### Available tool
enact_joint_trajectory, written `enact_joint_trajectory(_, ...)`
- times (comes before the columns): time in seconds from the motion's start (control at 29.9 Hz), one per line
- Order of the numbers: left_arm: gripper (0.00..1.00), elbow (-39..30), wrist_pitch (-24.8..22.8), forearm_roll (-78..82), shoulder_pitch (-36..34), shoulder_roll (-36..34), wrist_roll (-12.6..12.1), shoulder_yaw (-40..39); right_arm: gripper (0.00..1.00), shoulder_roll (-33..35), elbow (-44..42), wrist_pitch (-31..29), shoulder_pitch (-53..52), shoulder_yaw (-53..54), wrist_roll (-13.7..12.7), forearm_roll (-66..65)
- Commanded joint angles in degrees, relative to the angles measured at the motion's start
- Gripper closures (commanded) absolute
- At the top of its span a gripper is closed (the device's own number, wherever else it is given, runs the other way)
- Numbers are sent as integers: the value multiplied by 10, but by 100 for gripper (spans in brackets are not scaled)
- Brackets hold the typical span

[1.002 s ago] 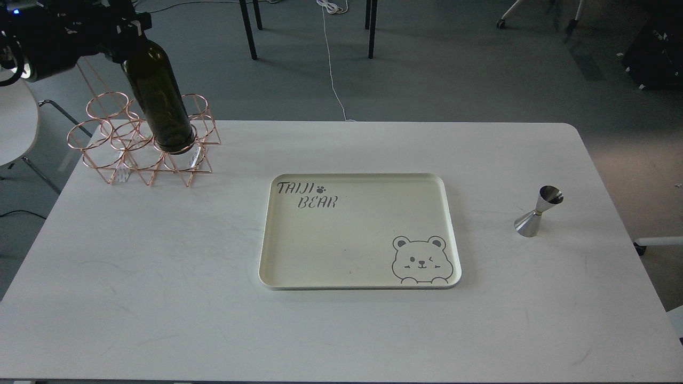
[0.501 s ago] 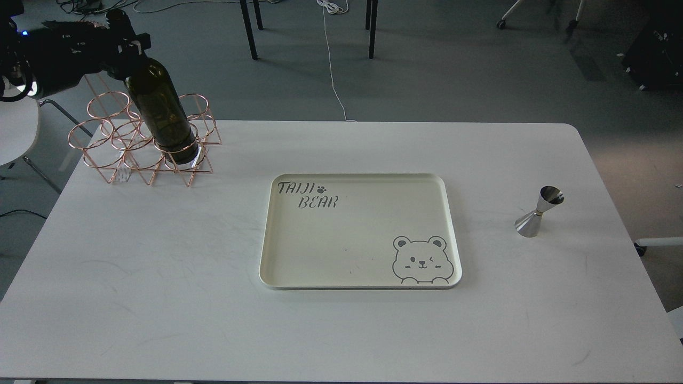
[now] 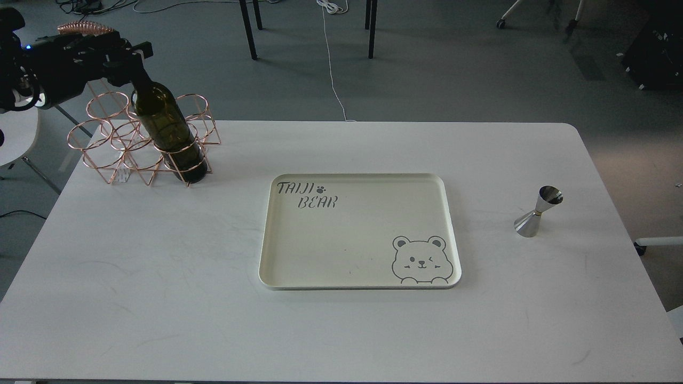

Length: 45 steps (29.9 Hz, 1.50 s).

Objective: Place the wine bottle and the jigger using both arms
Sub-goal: 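Open the left gripper and withdraw it from the bottle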

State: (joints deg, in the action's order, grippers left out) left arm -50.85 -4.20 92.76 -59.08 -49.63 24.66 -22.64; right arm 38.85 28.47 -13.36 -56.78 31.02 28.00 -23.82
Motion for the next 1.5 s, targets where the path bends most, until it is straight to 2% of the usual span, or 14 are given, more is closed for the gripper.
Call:
enact_joint_trajectory(0.0, 3, 5, 1, -112, -3, 0, 3, -7, 9, 1, 0, 0, 0, 0, 0, 0)
enact_joint_trajectory(0.1, 2, 6, 1, -248, -5, -8, 1, -7, 9, 1, -2, 3, 1, 4, 0, 1)
enact_joint_trajectory(0.17, 2, 8, 0, -343, -5, -20, 0, -7, 2, 3, -2, 3, 2, 18, 0, 17)
enact_joint_trajectory(0.43, 2, 38, -19, -632, 17, -45, -1, -4, 1, 11, -8, 7, 12, 26, 0, 55)
enact_joint_trajectory(0.74, 2, 108, -156, -1007, 91, -7, 0, -7, 1, 4, -33, -2, 66, 19, -8, 227)
enact_joint_trajectory(0.94, 1, 188, -238, -1112, 127, 51, -1, -10, 1, -18, -33, -41, 89, 27, -8, 304)
enact_joint_trajectory(1.04, 1, 206, -238, -1168, 155, 85, -1, -30, 1, -29, -32, -53, 96, 26, -8, 336)
enact_joint_trajectory(1.1, 1, 208, -238, -1180, 173, 95, -2, -53, 1, -29, -32, -70, 104, 27, -18, 358)
enact_joint_trajectory(1.24, 1, 209, -238, -1180, 209, 99, -3, -100, 1, -33, -34, -99, 120, 27, -64, 408)
enact_joint_trajectory(1.47, 1, 209, -238, -1179, 219, 110, 0, -117, 1, -79, -34, -105, 136, 33, -66, 413)
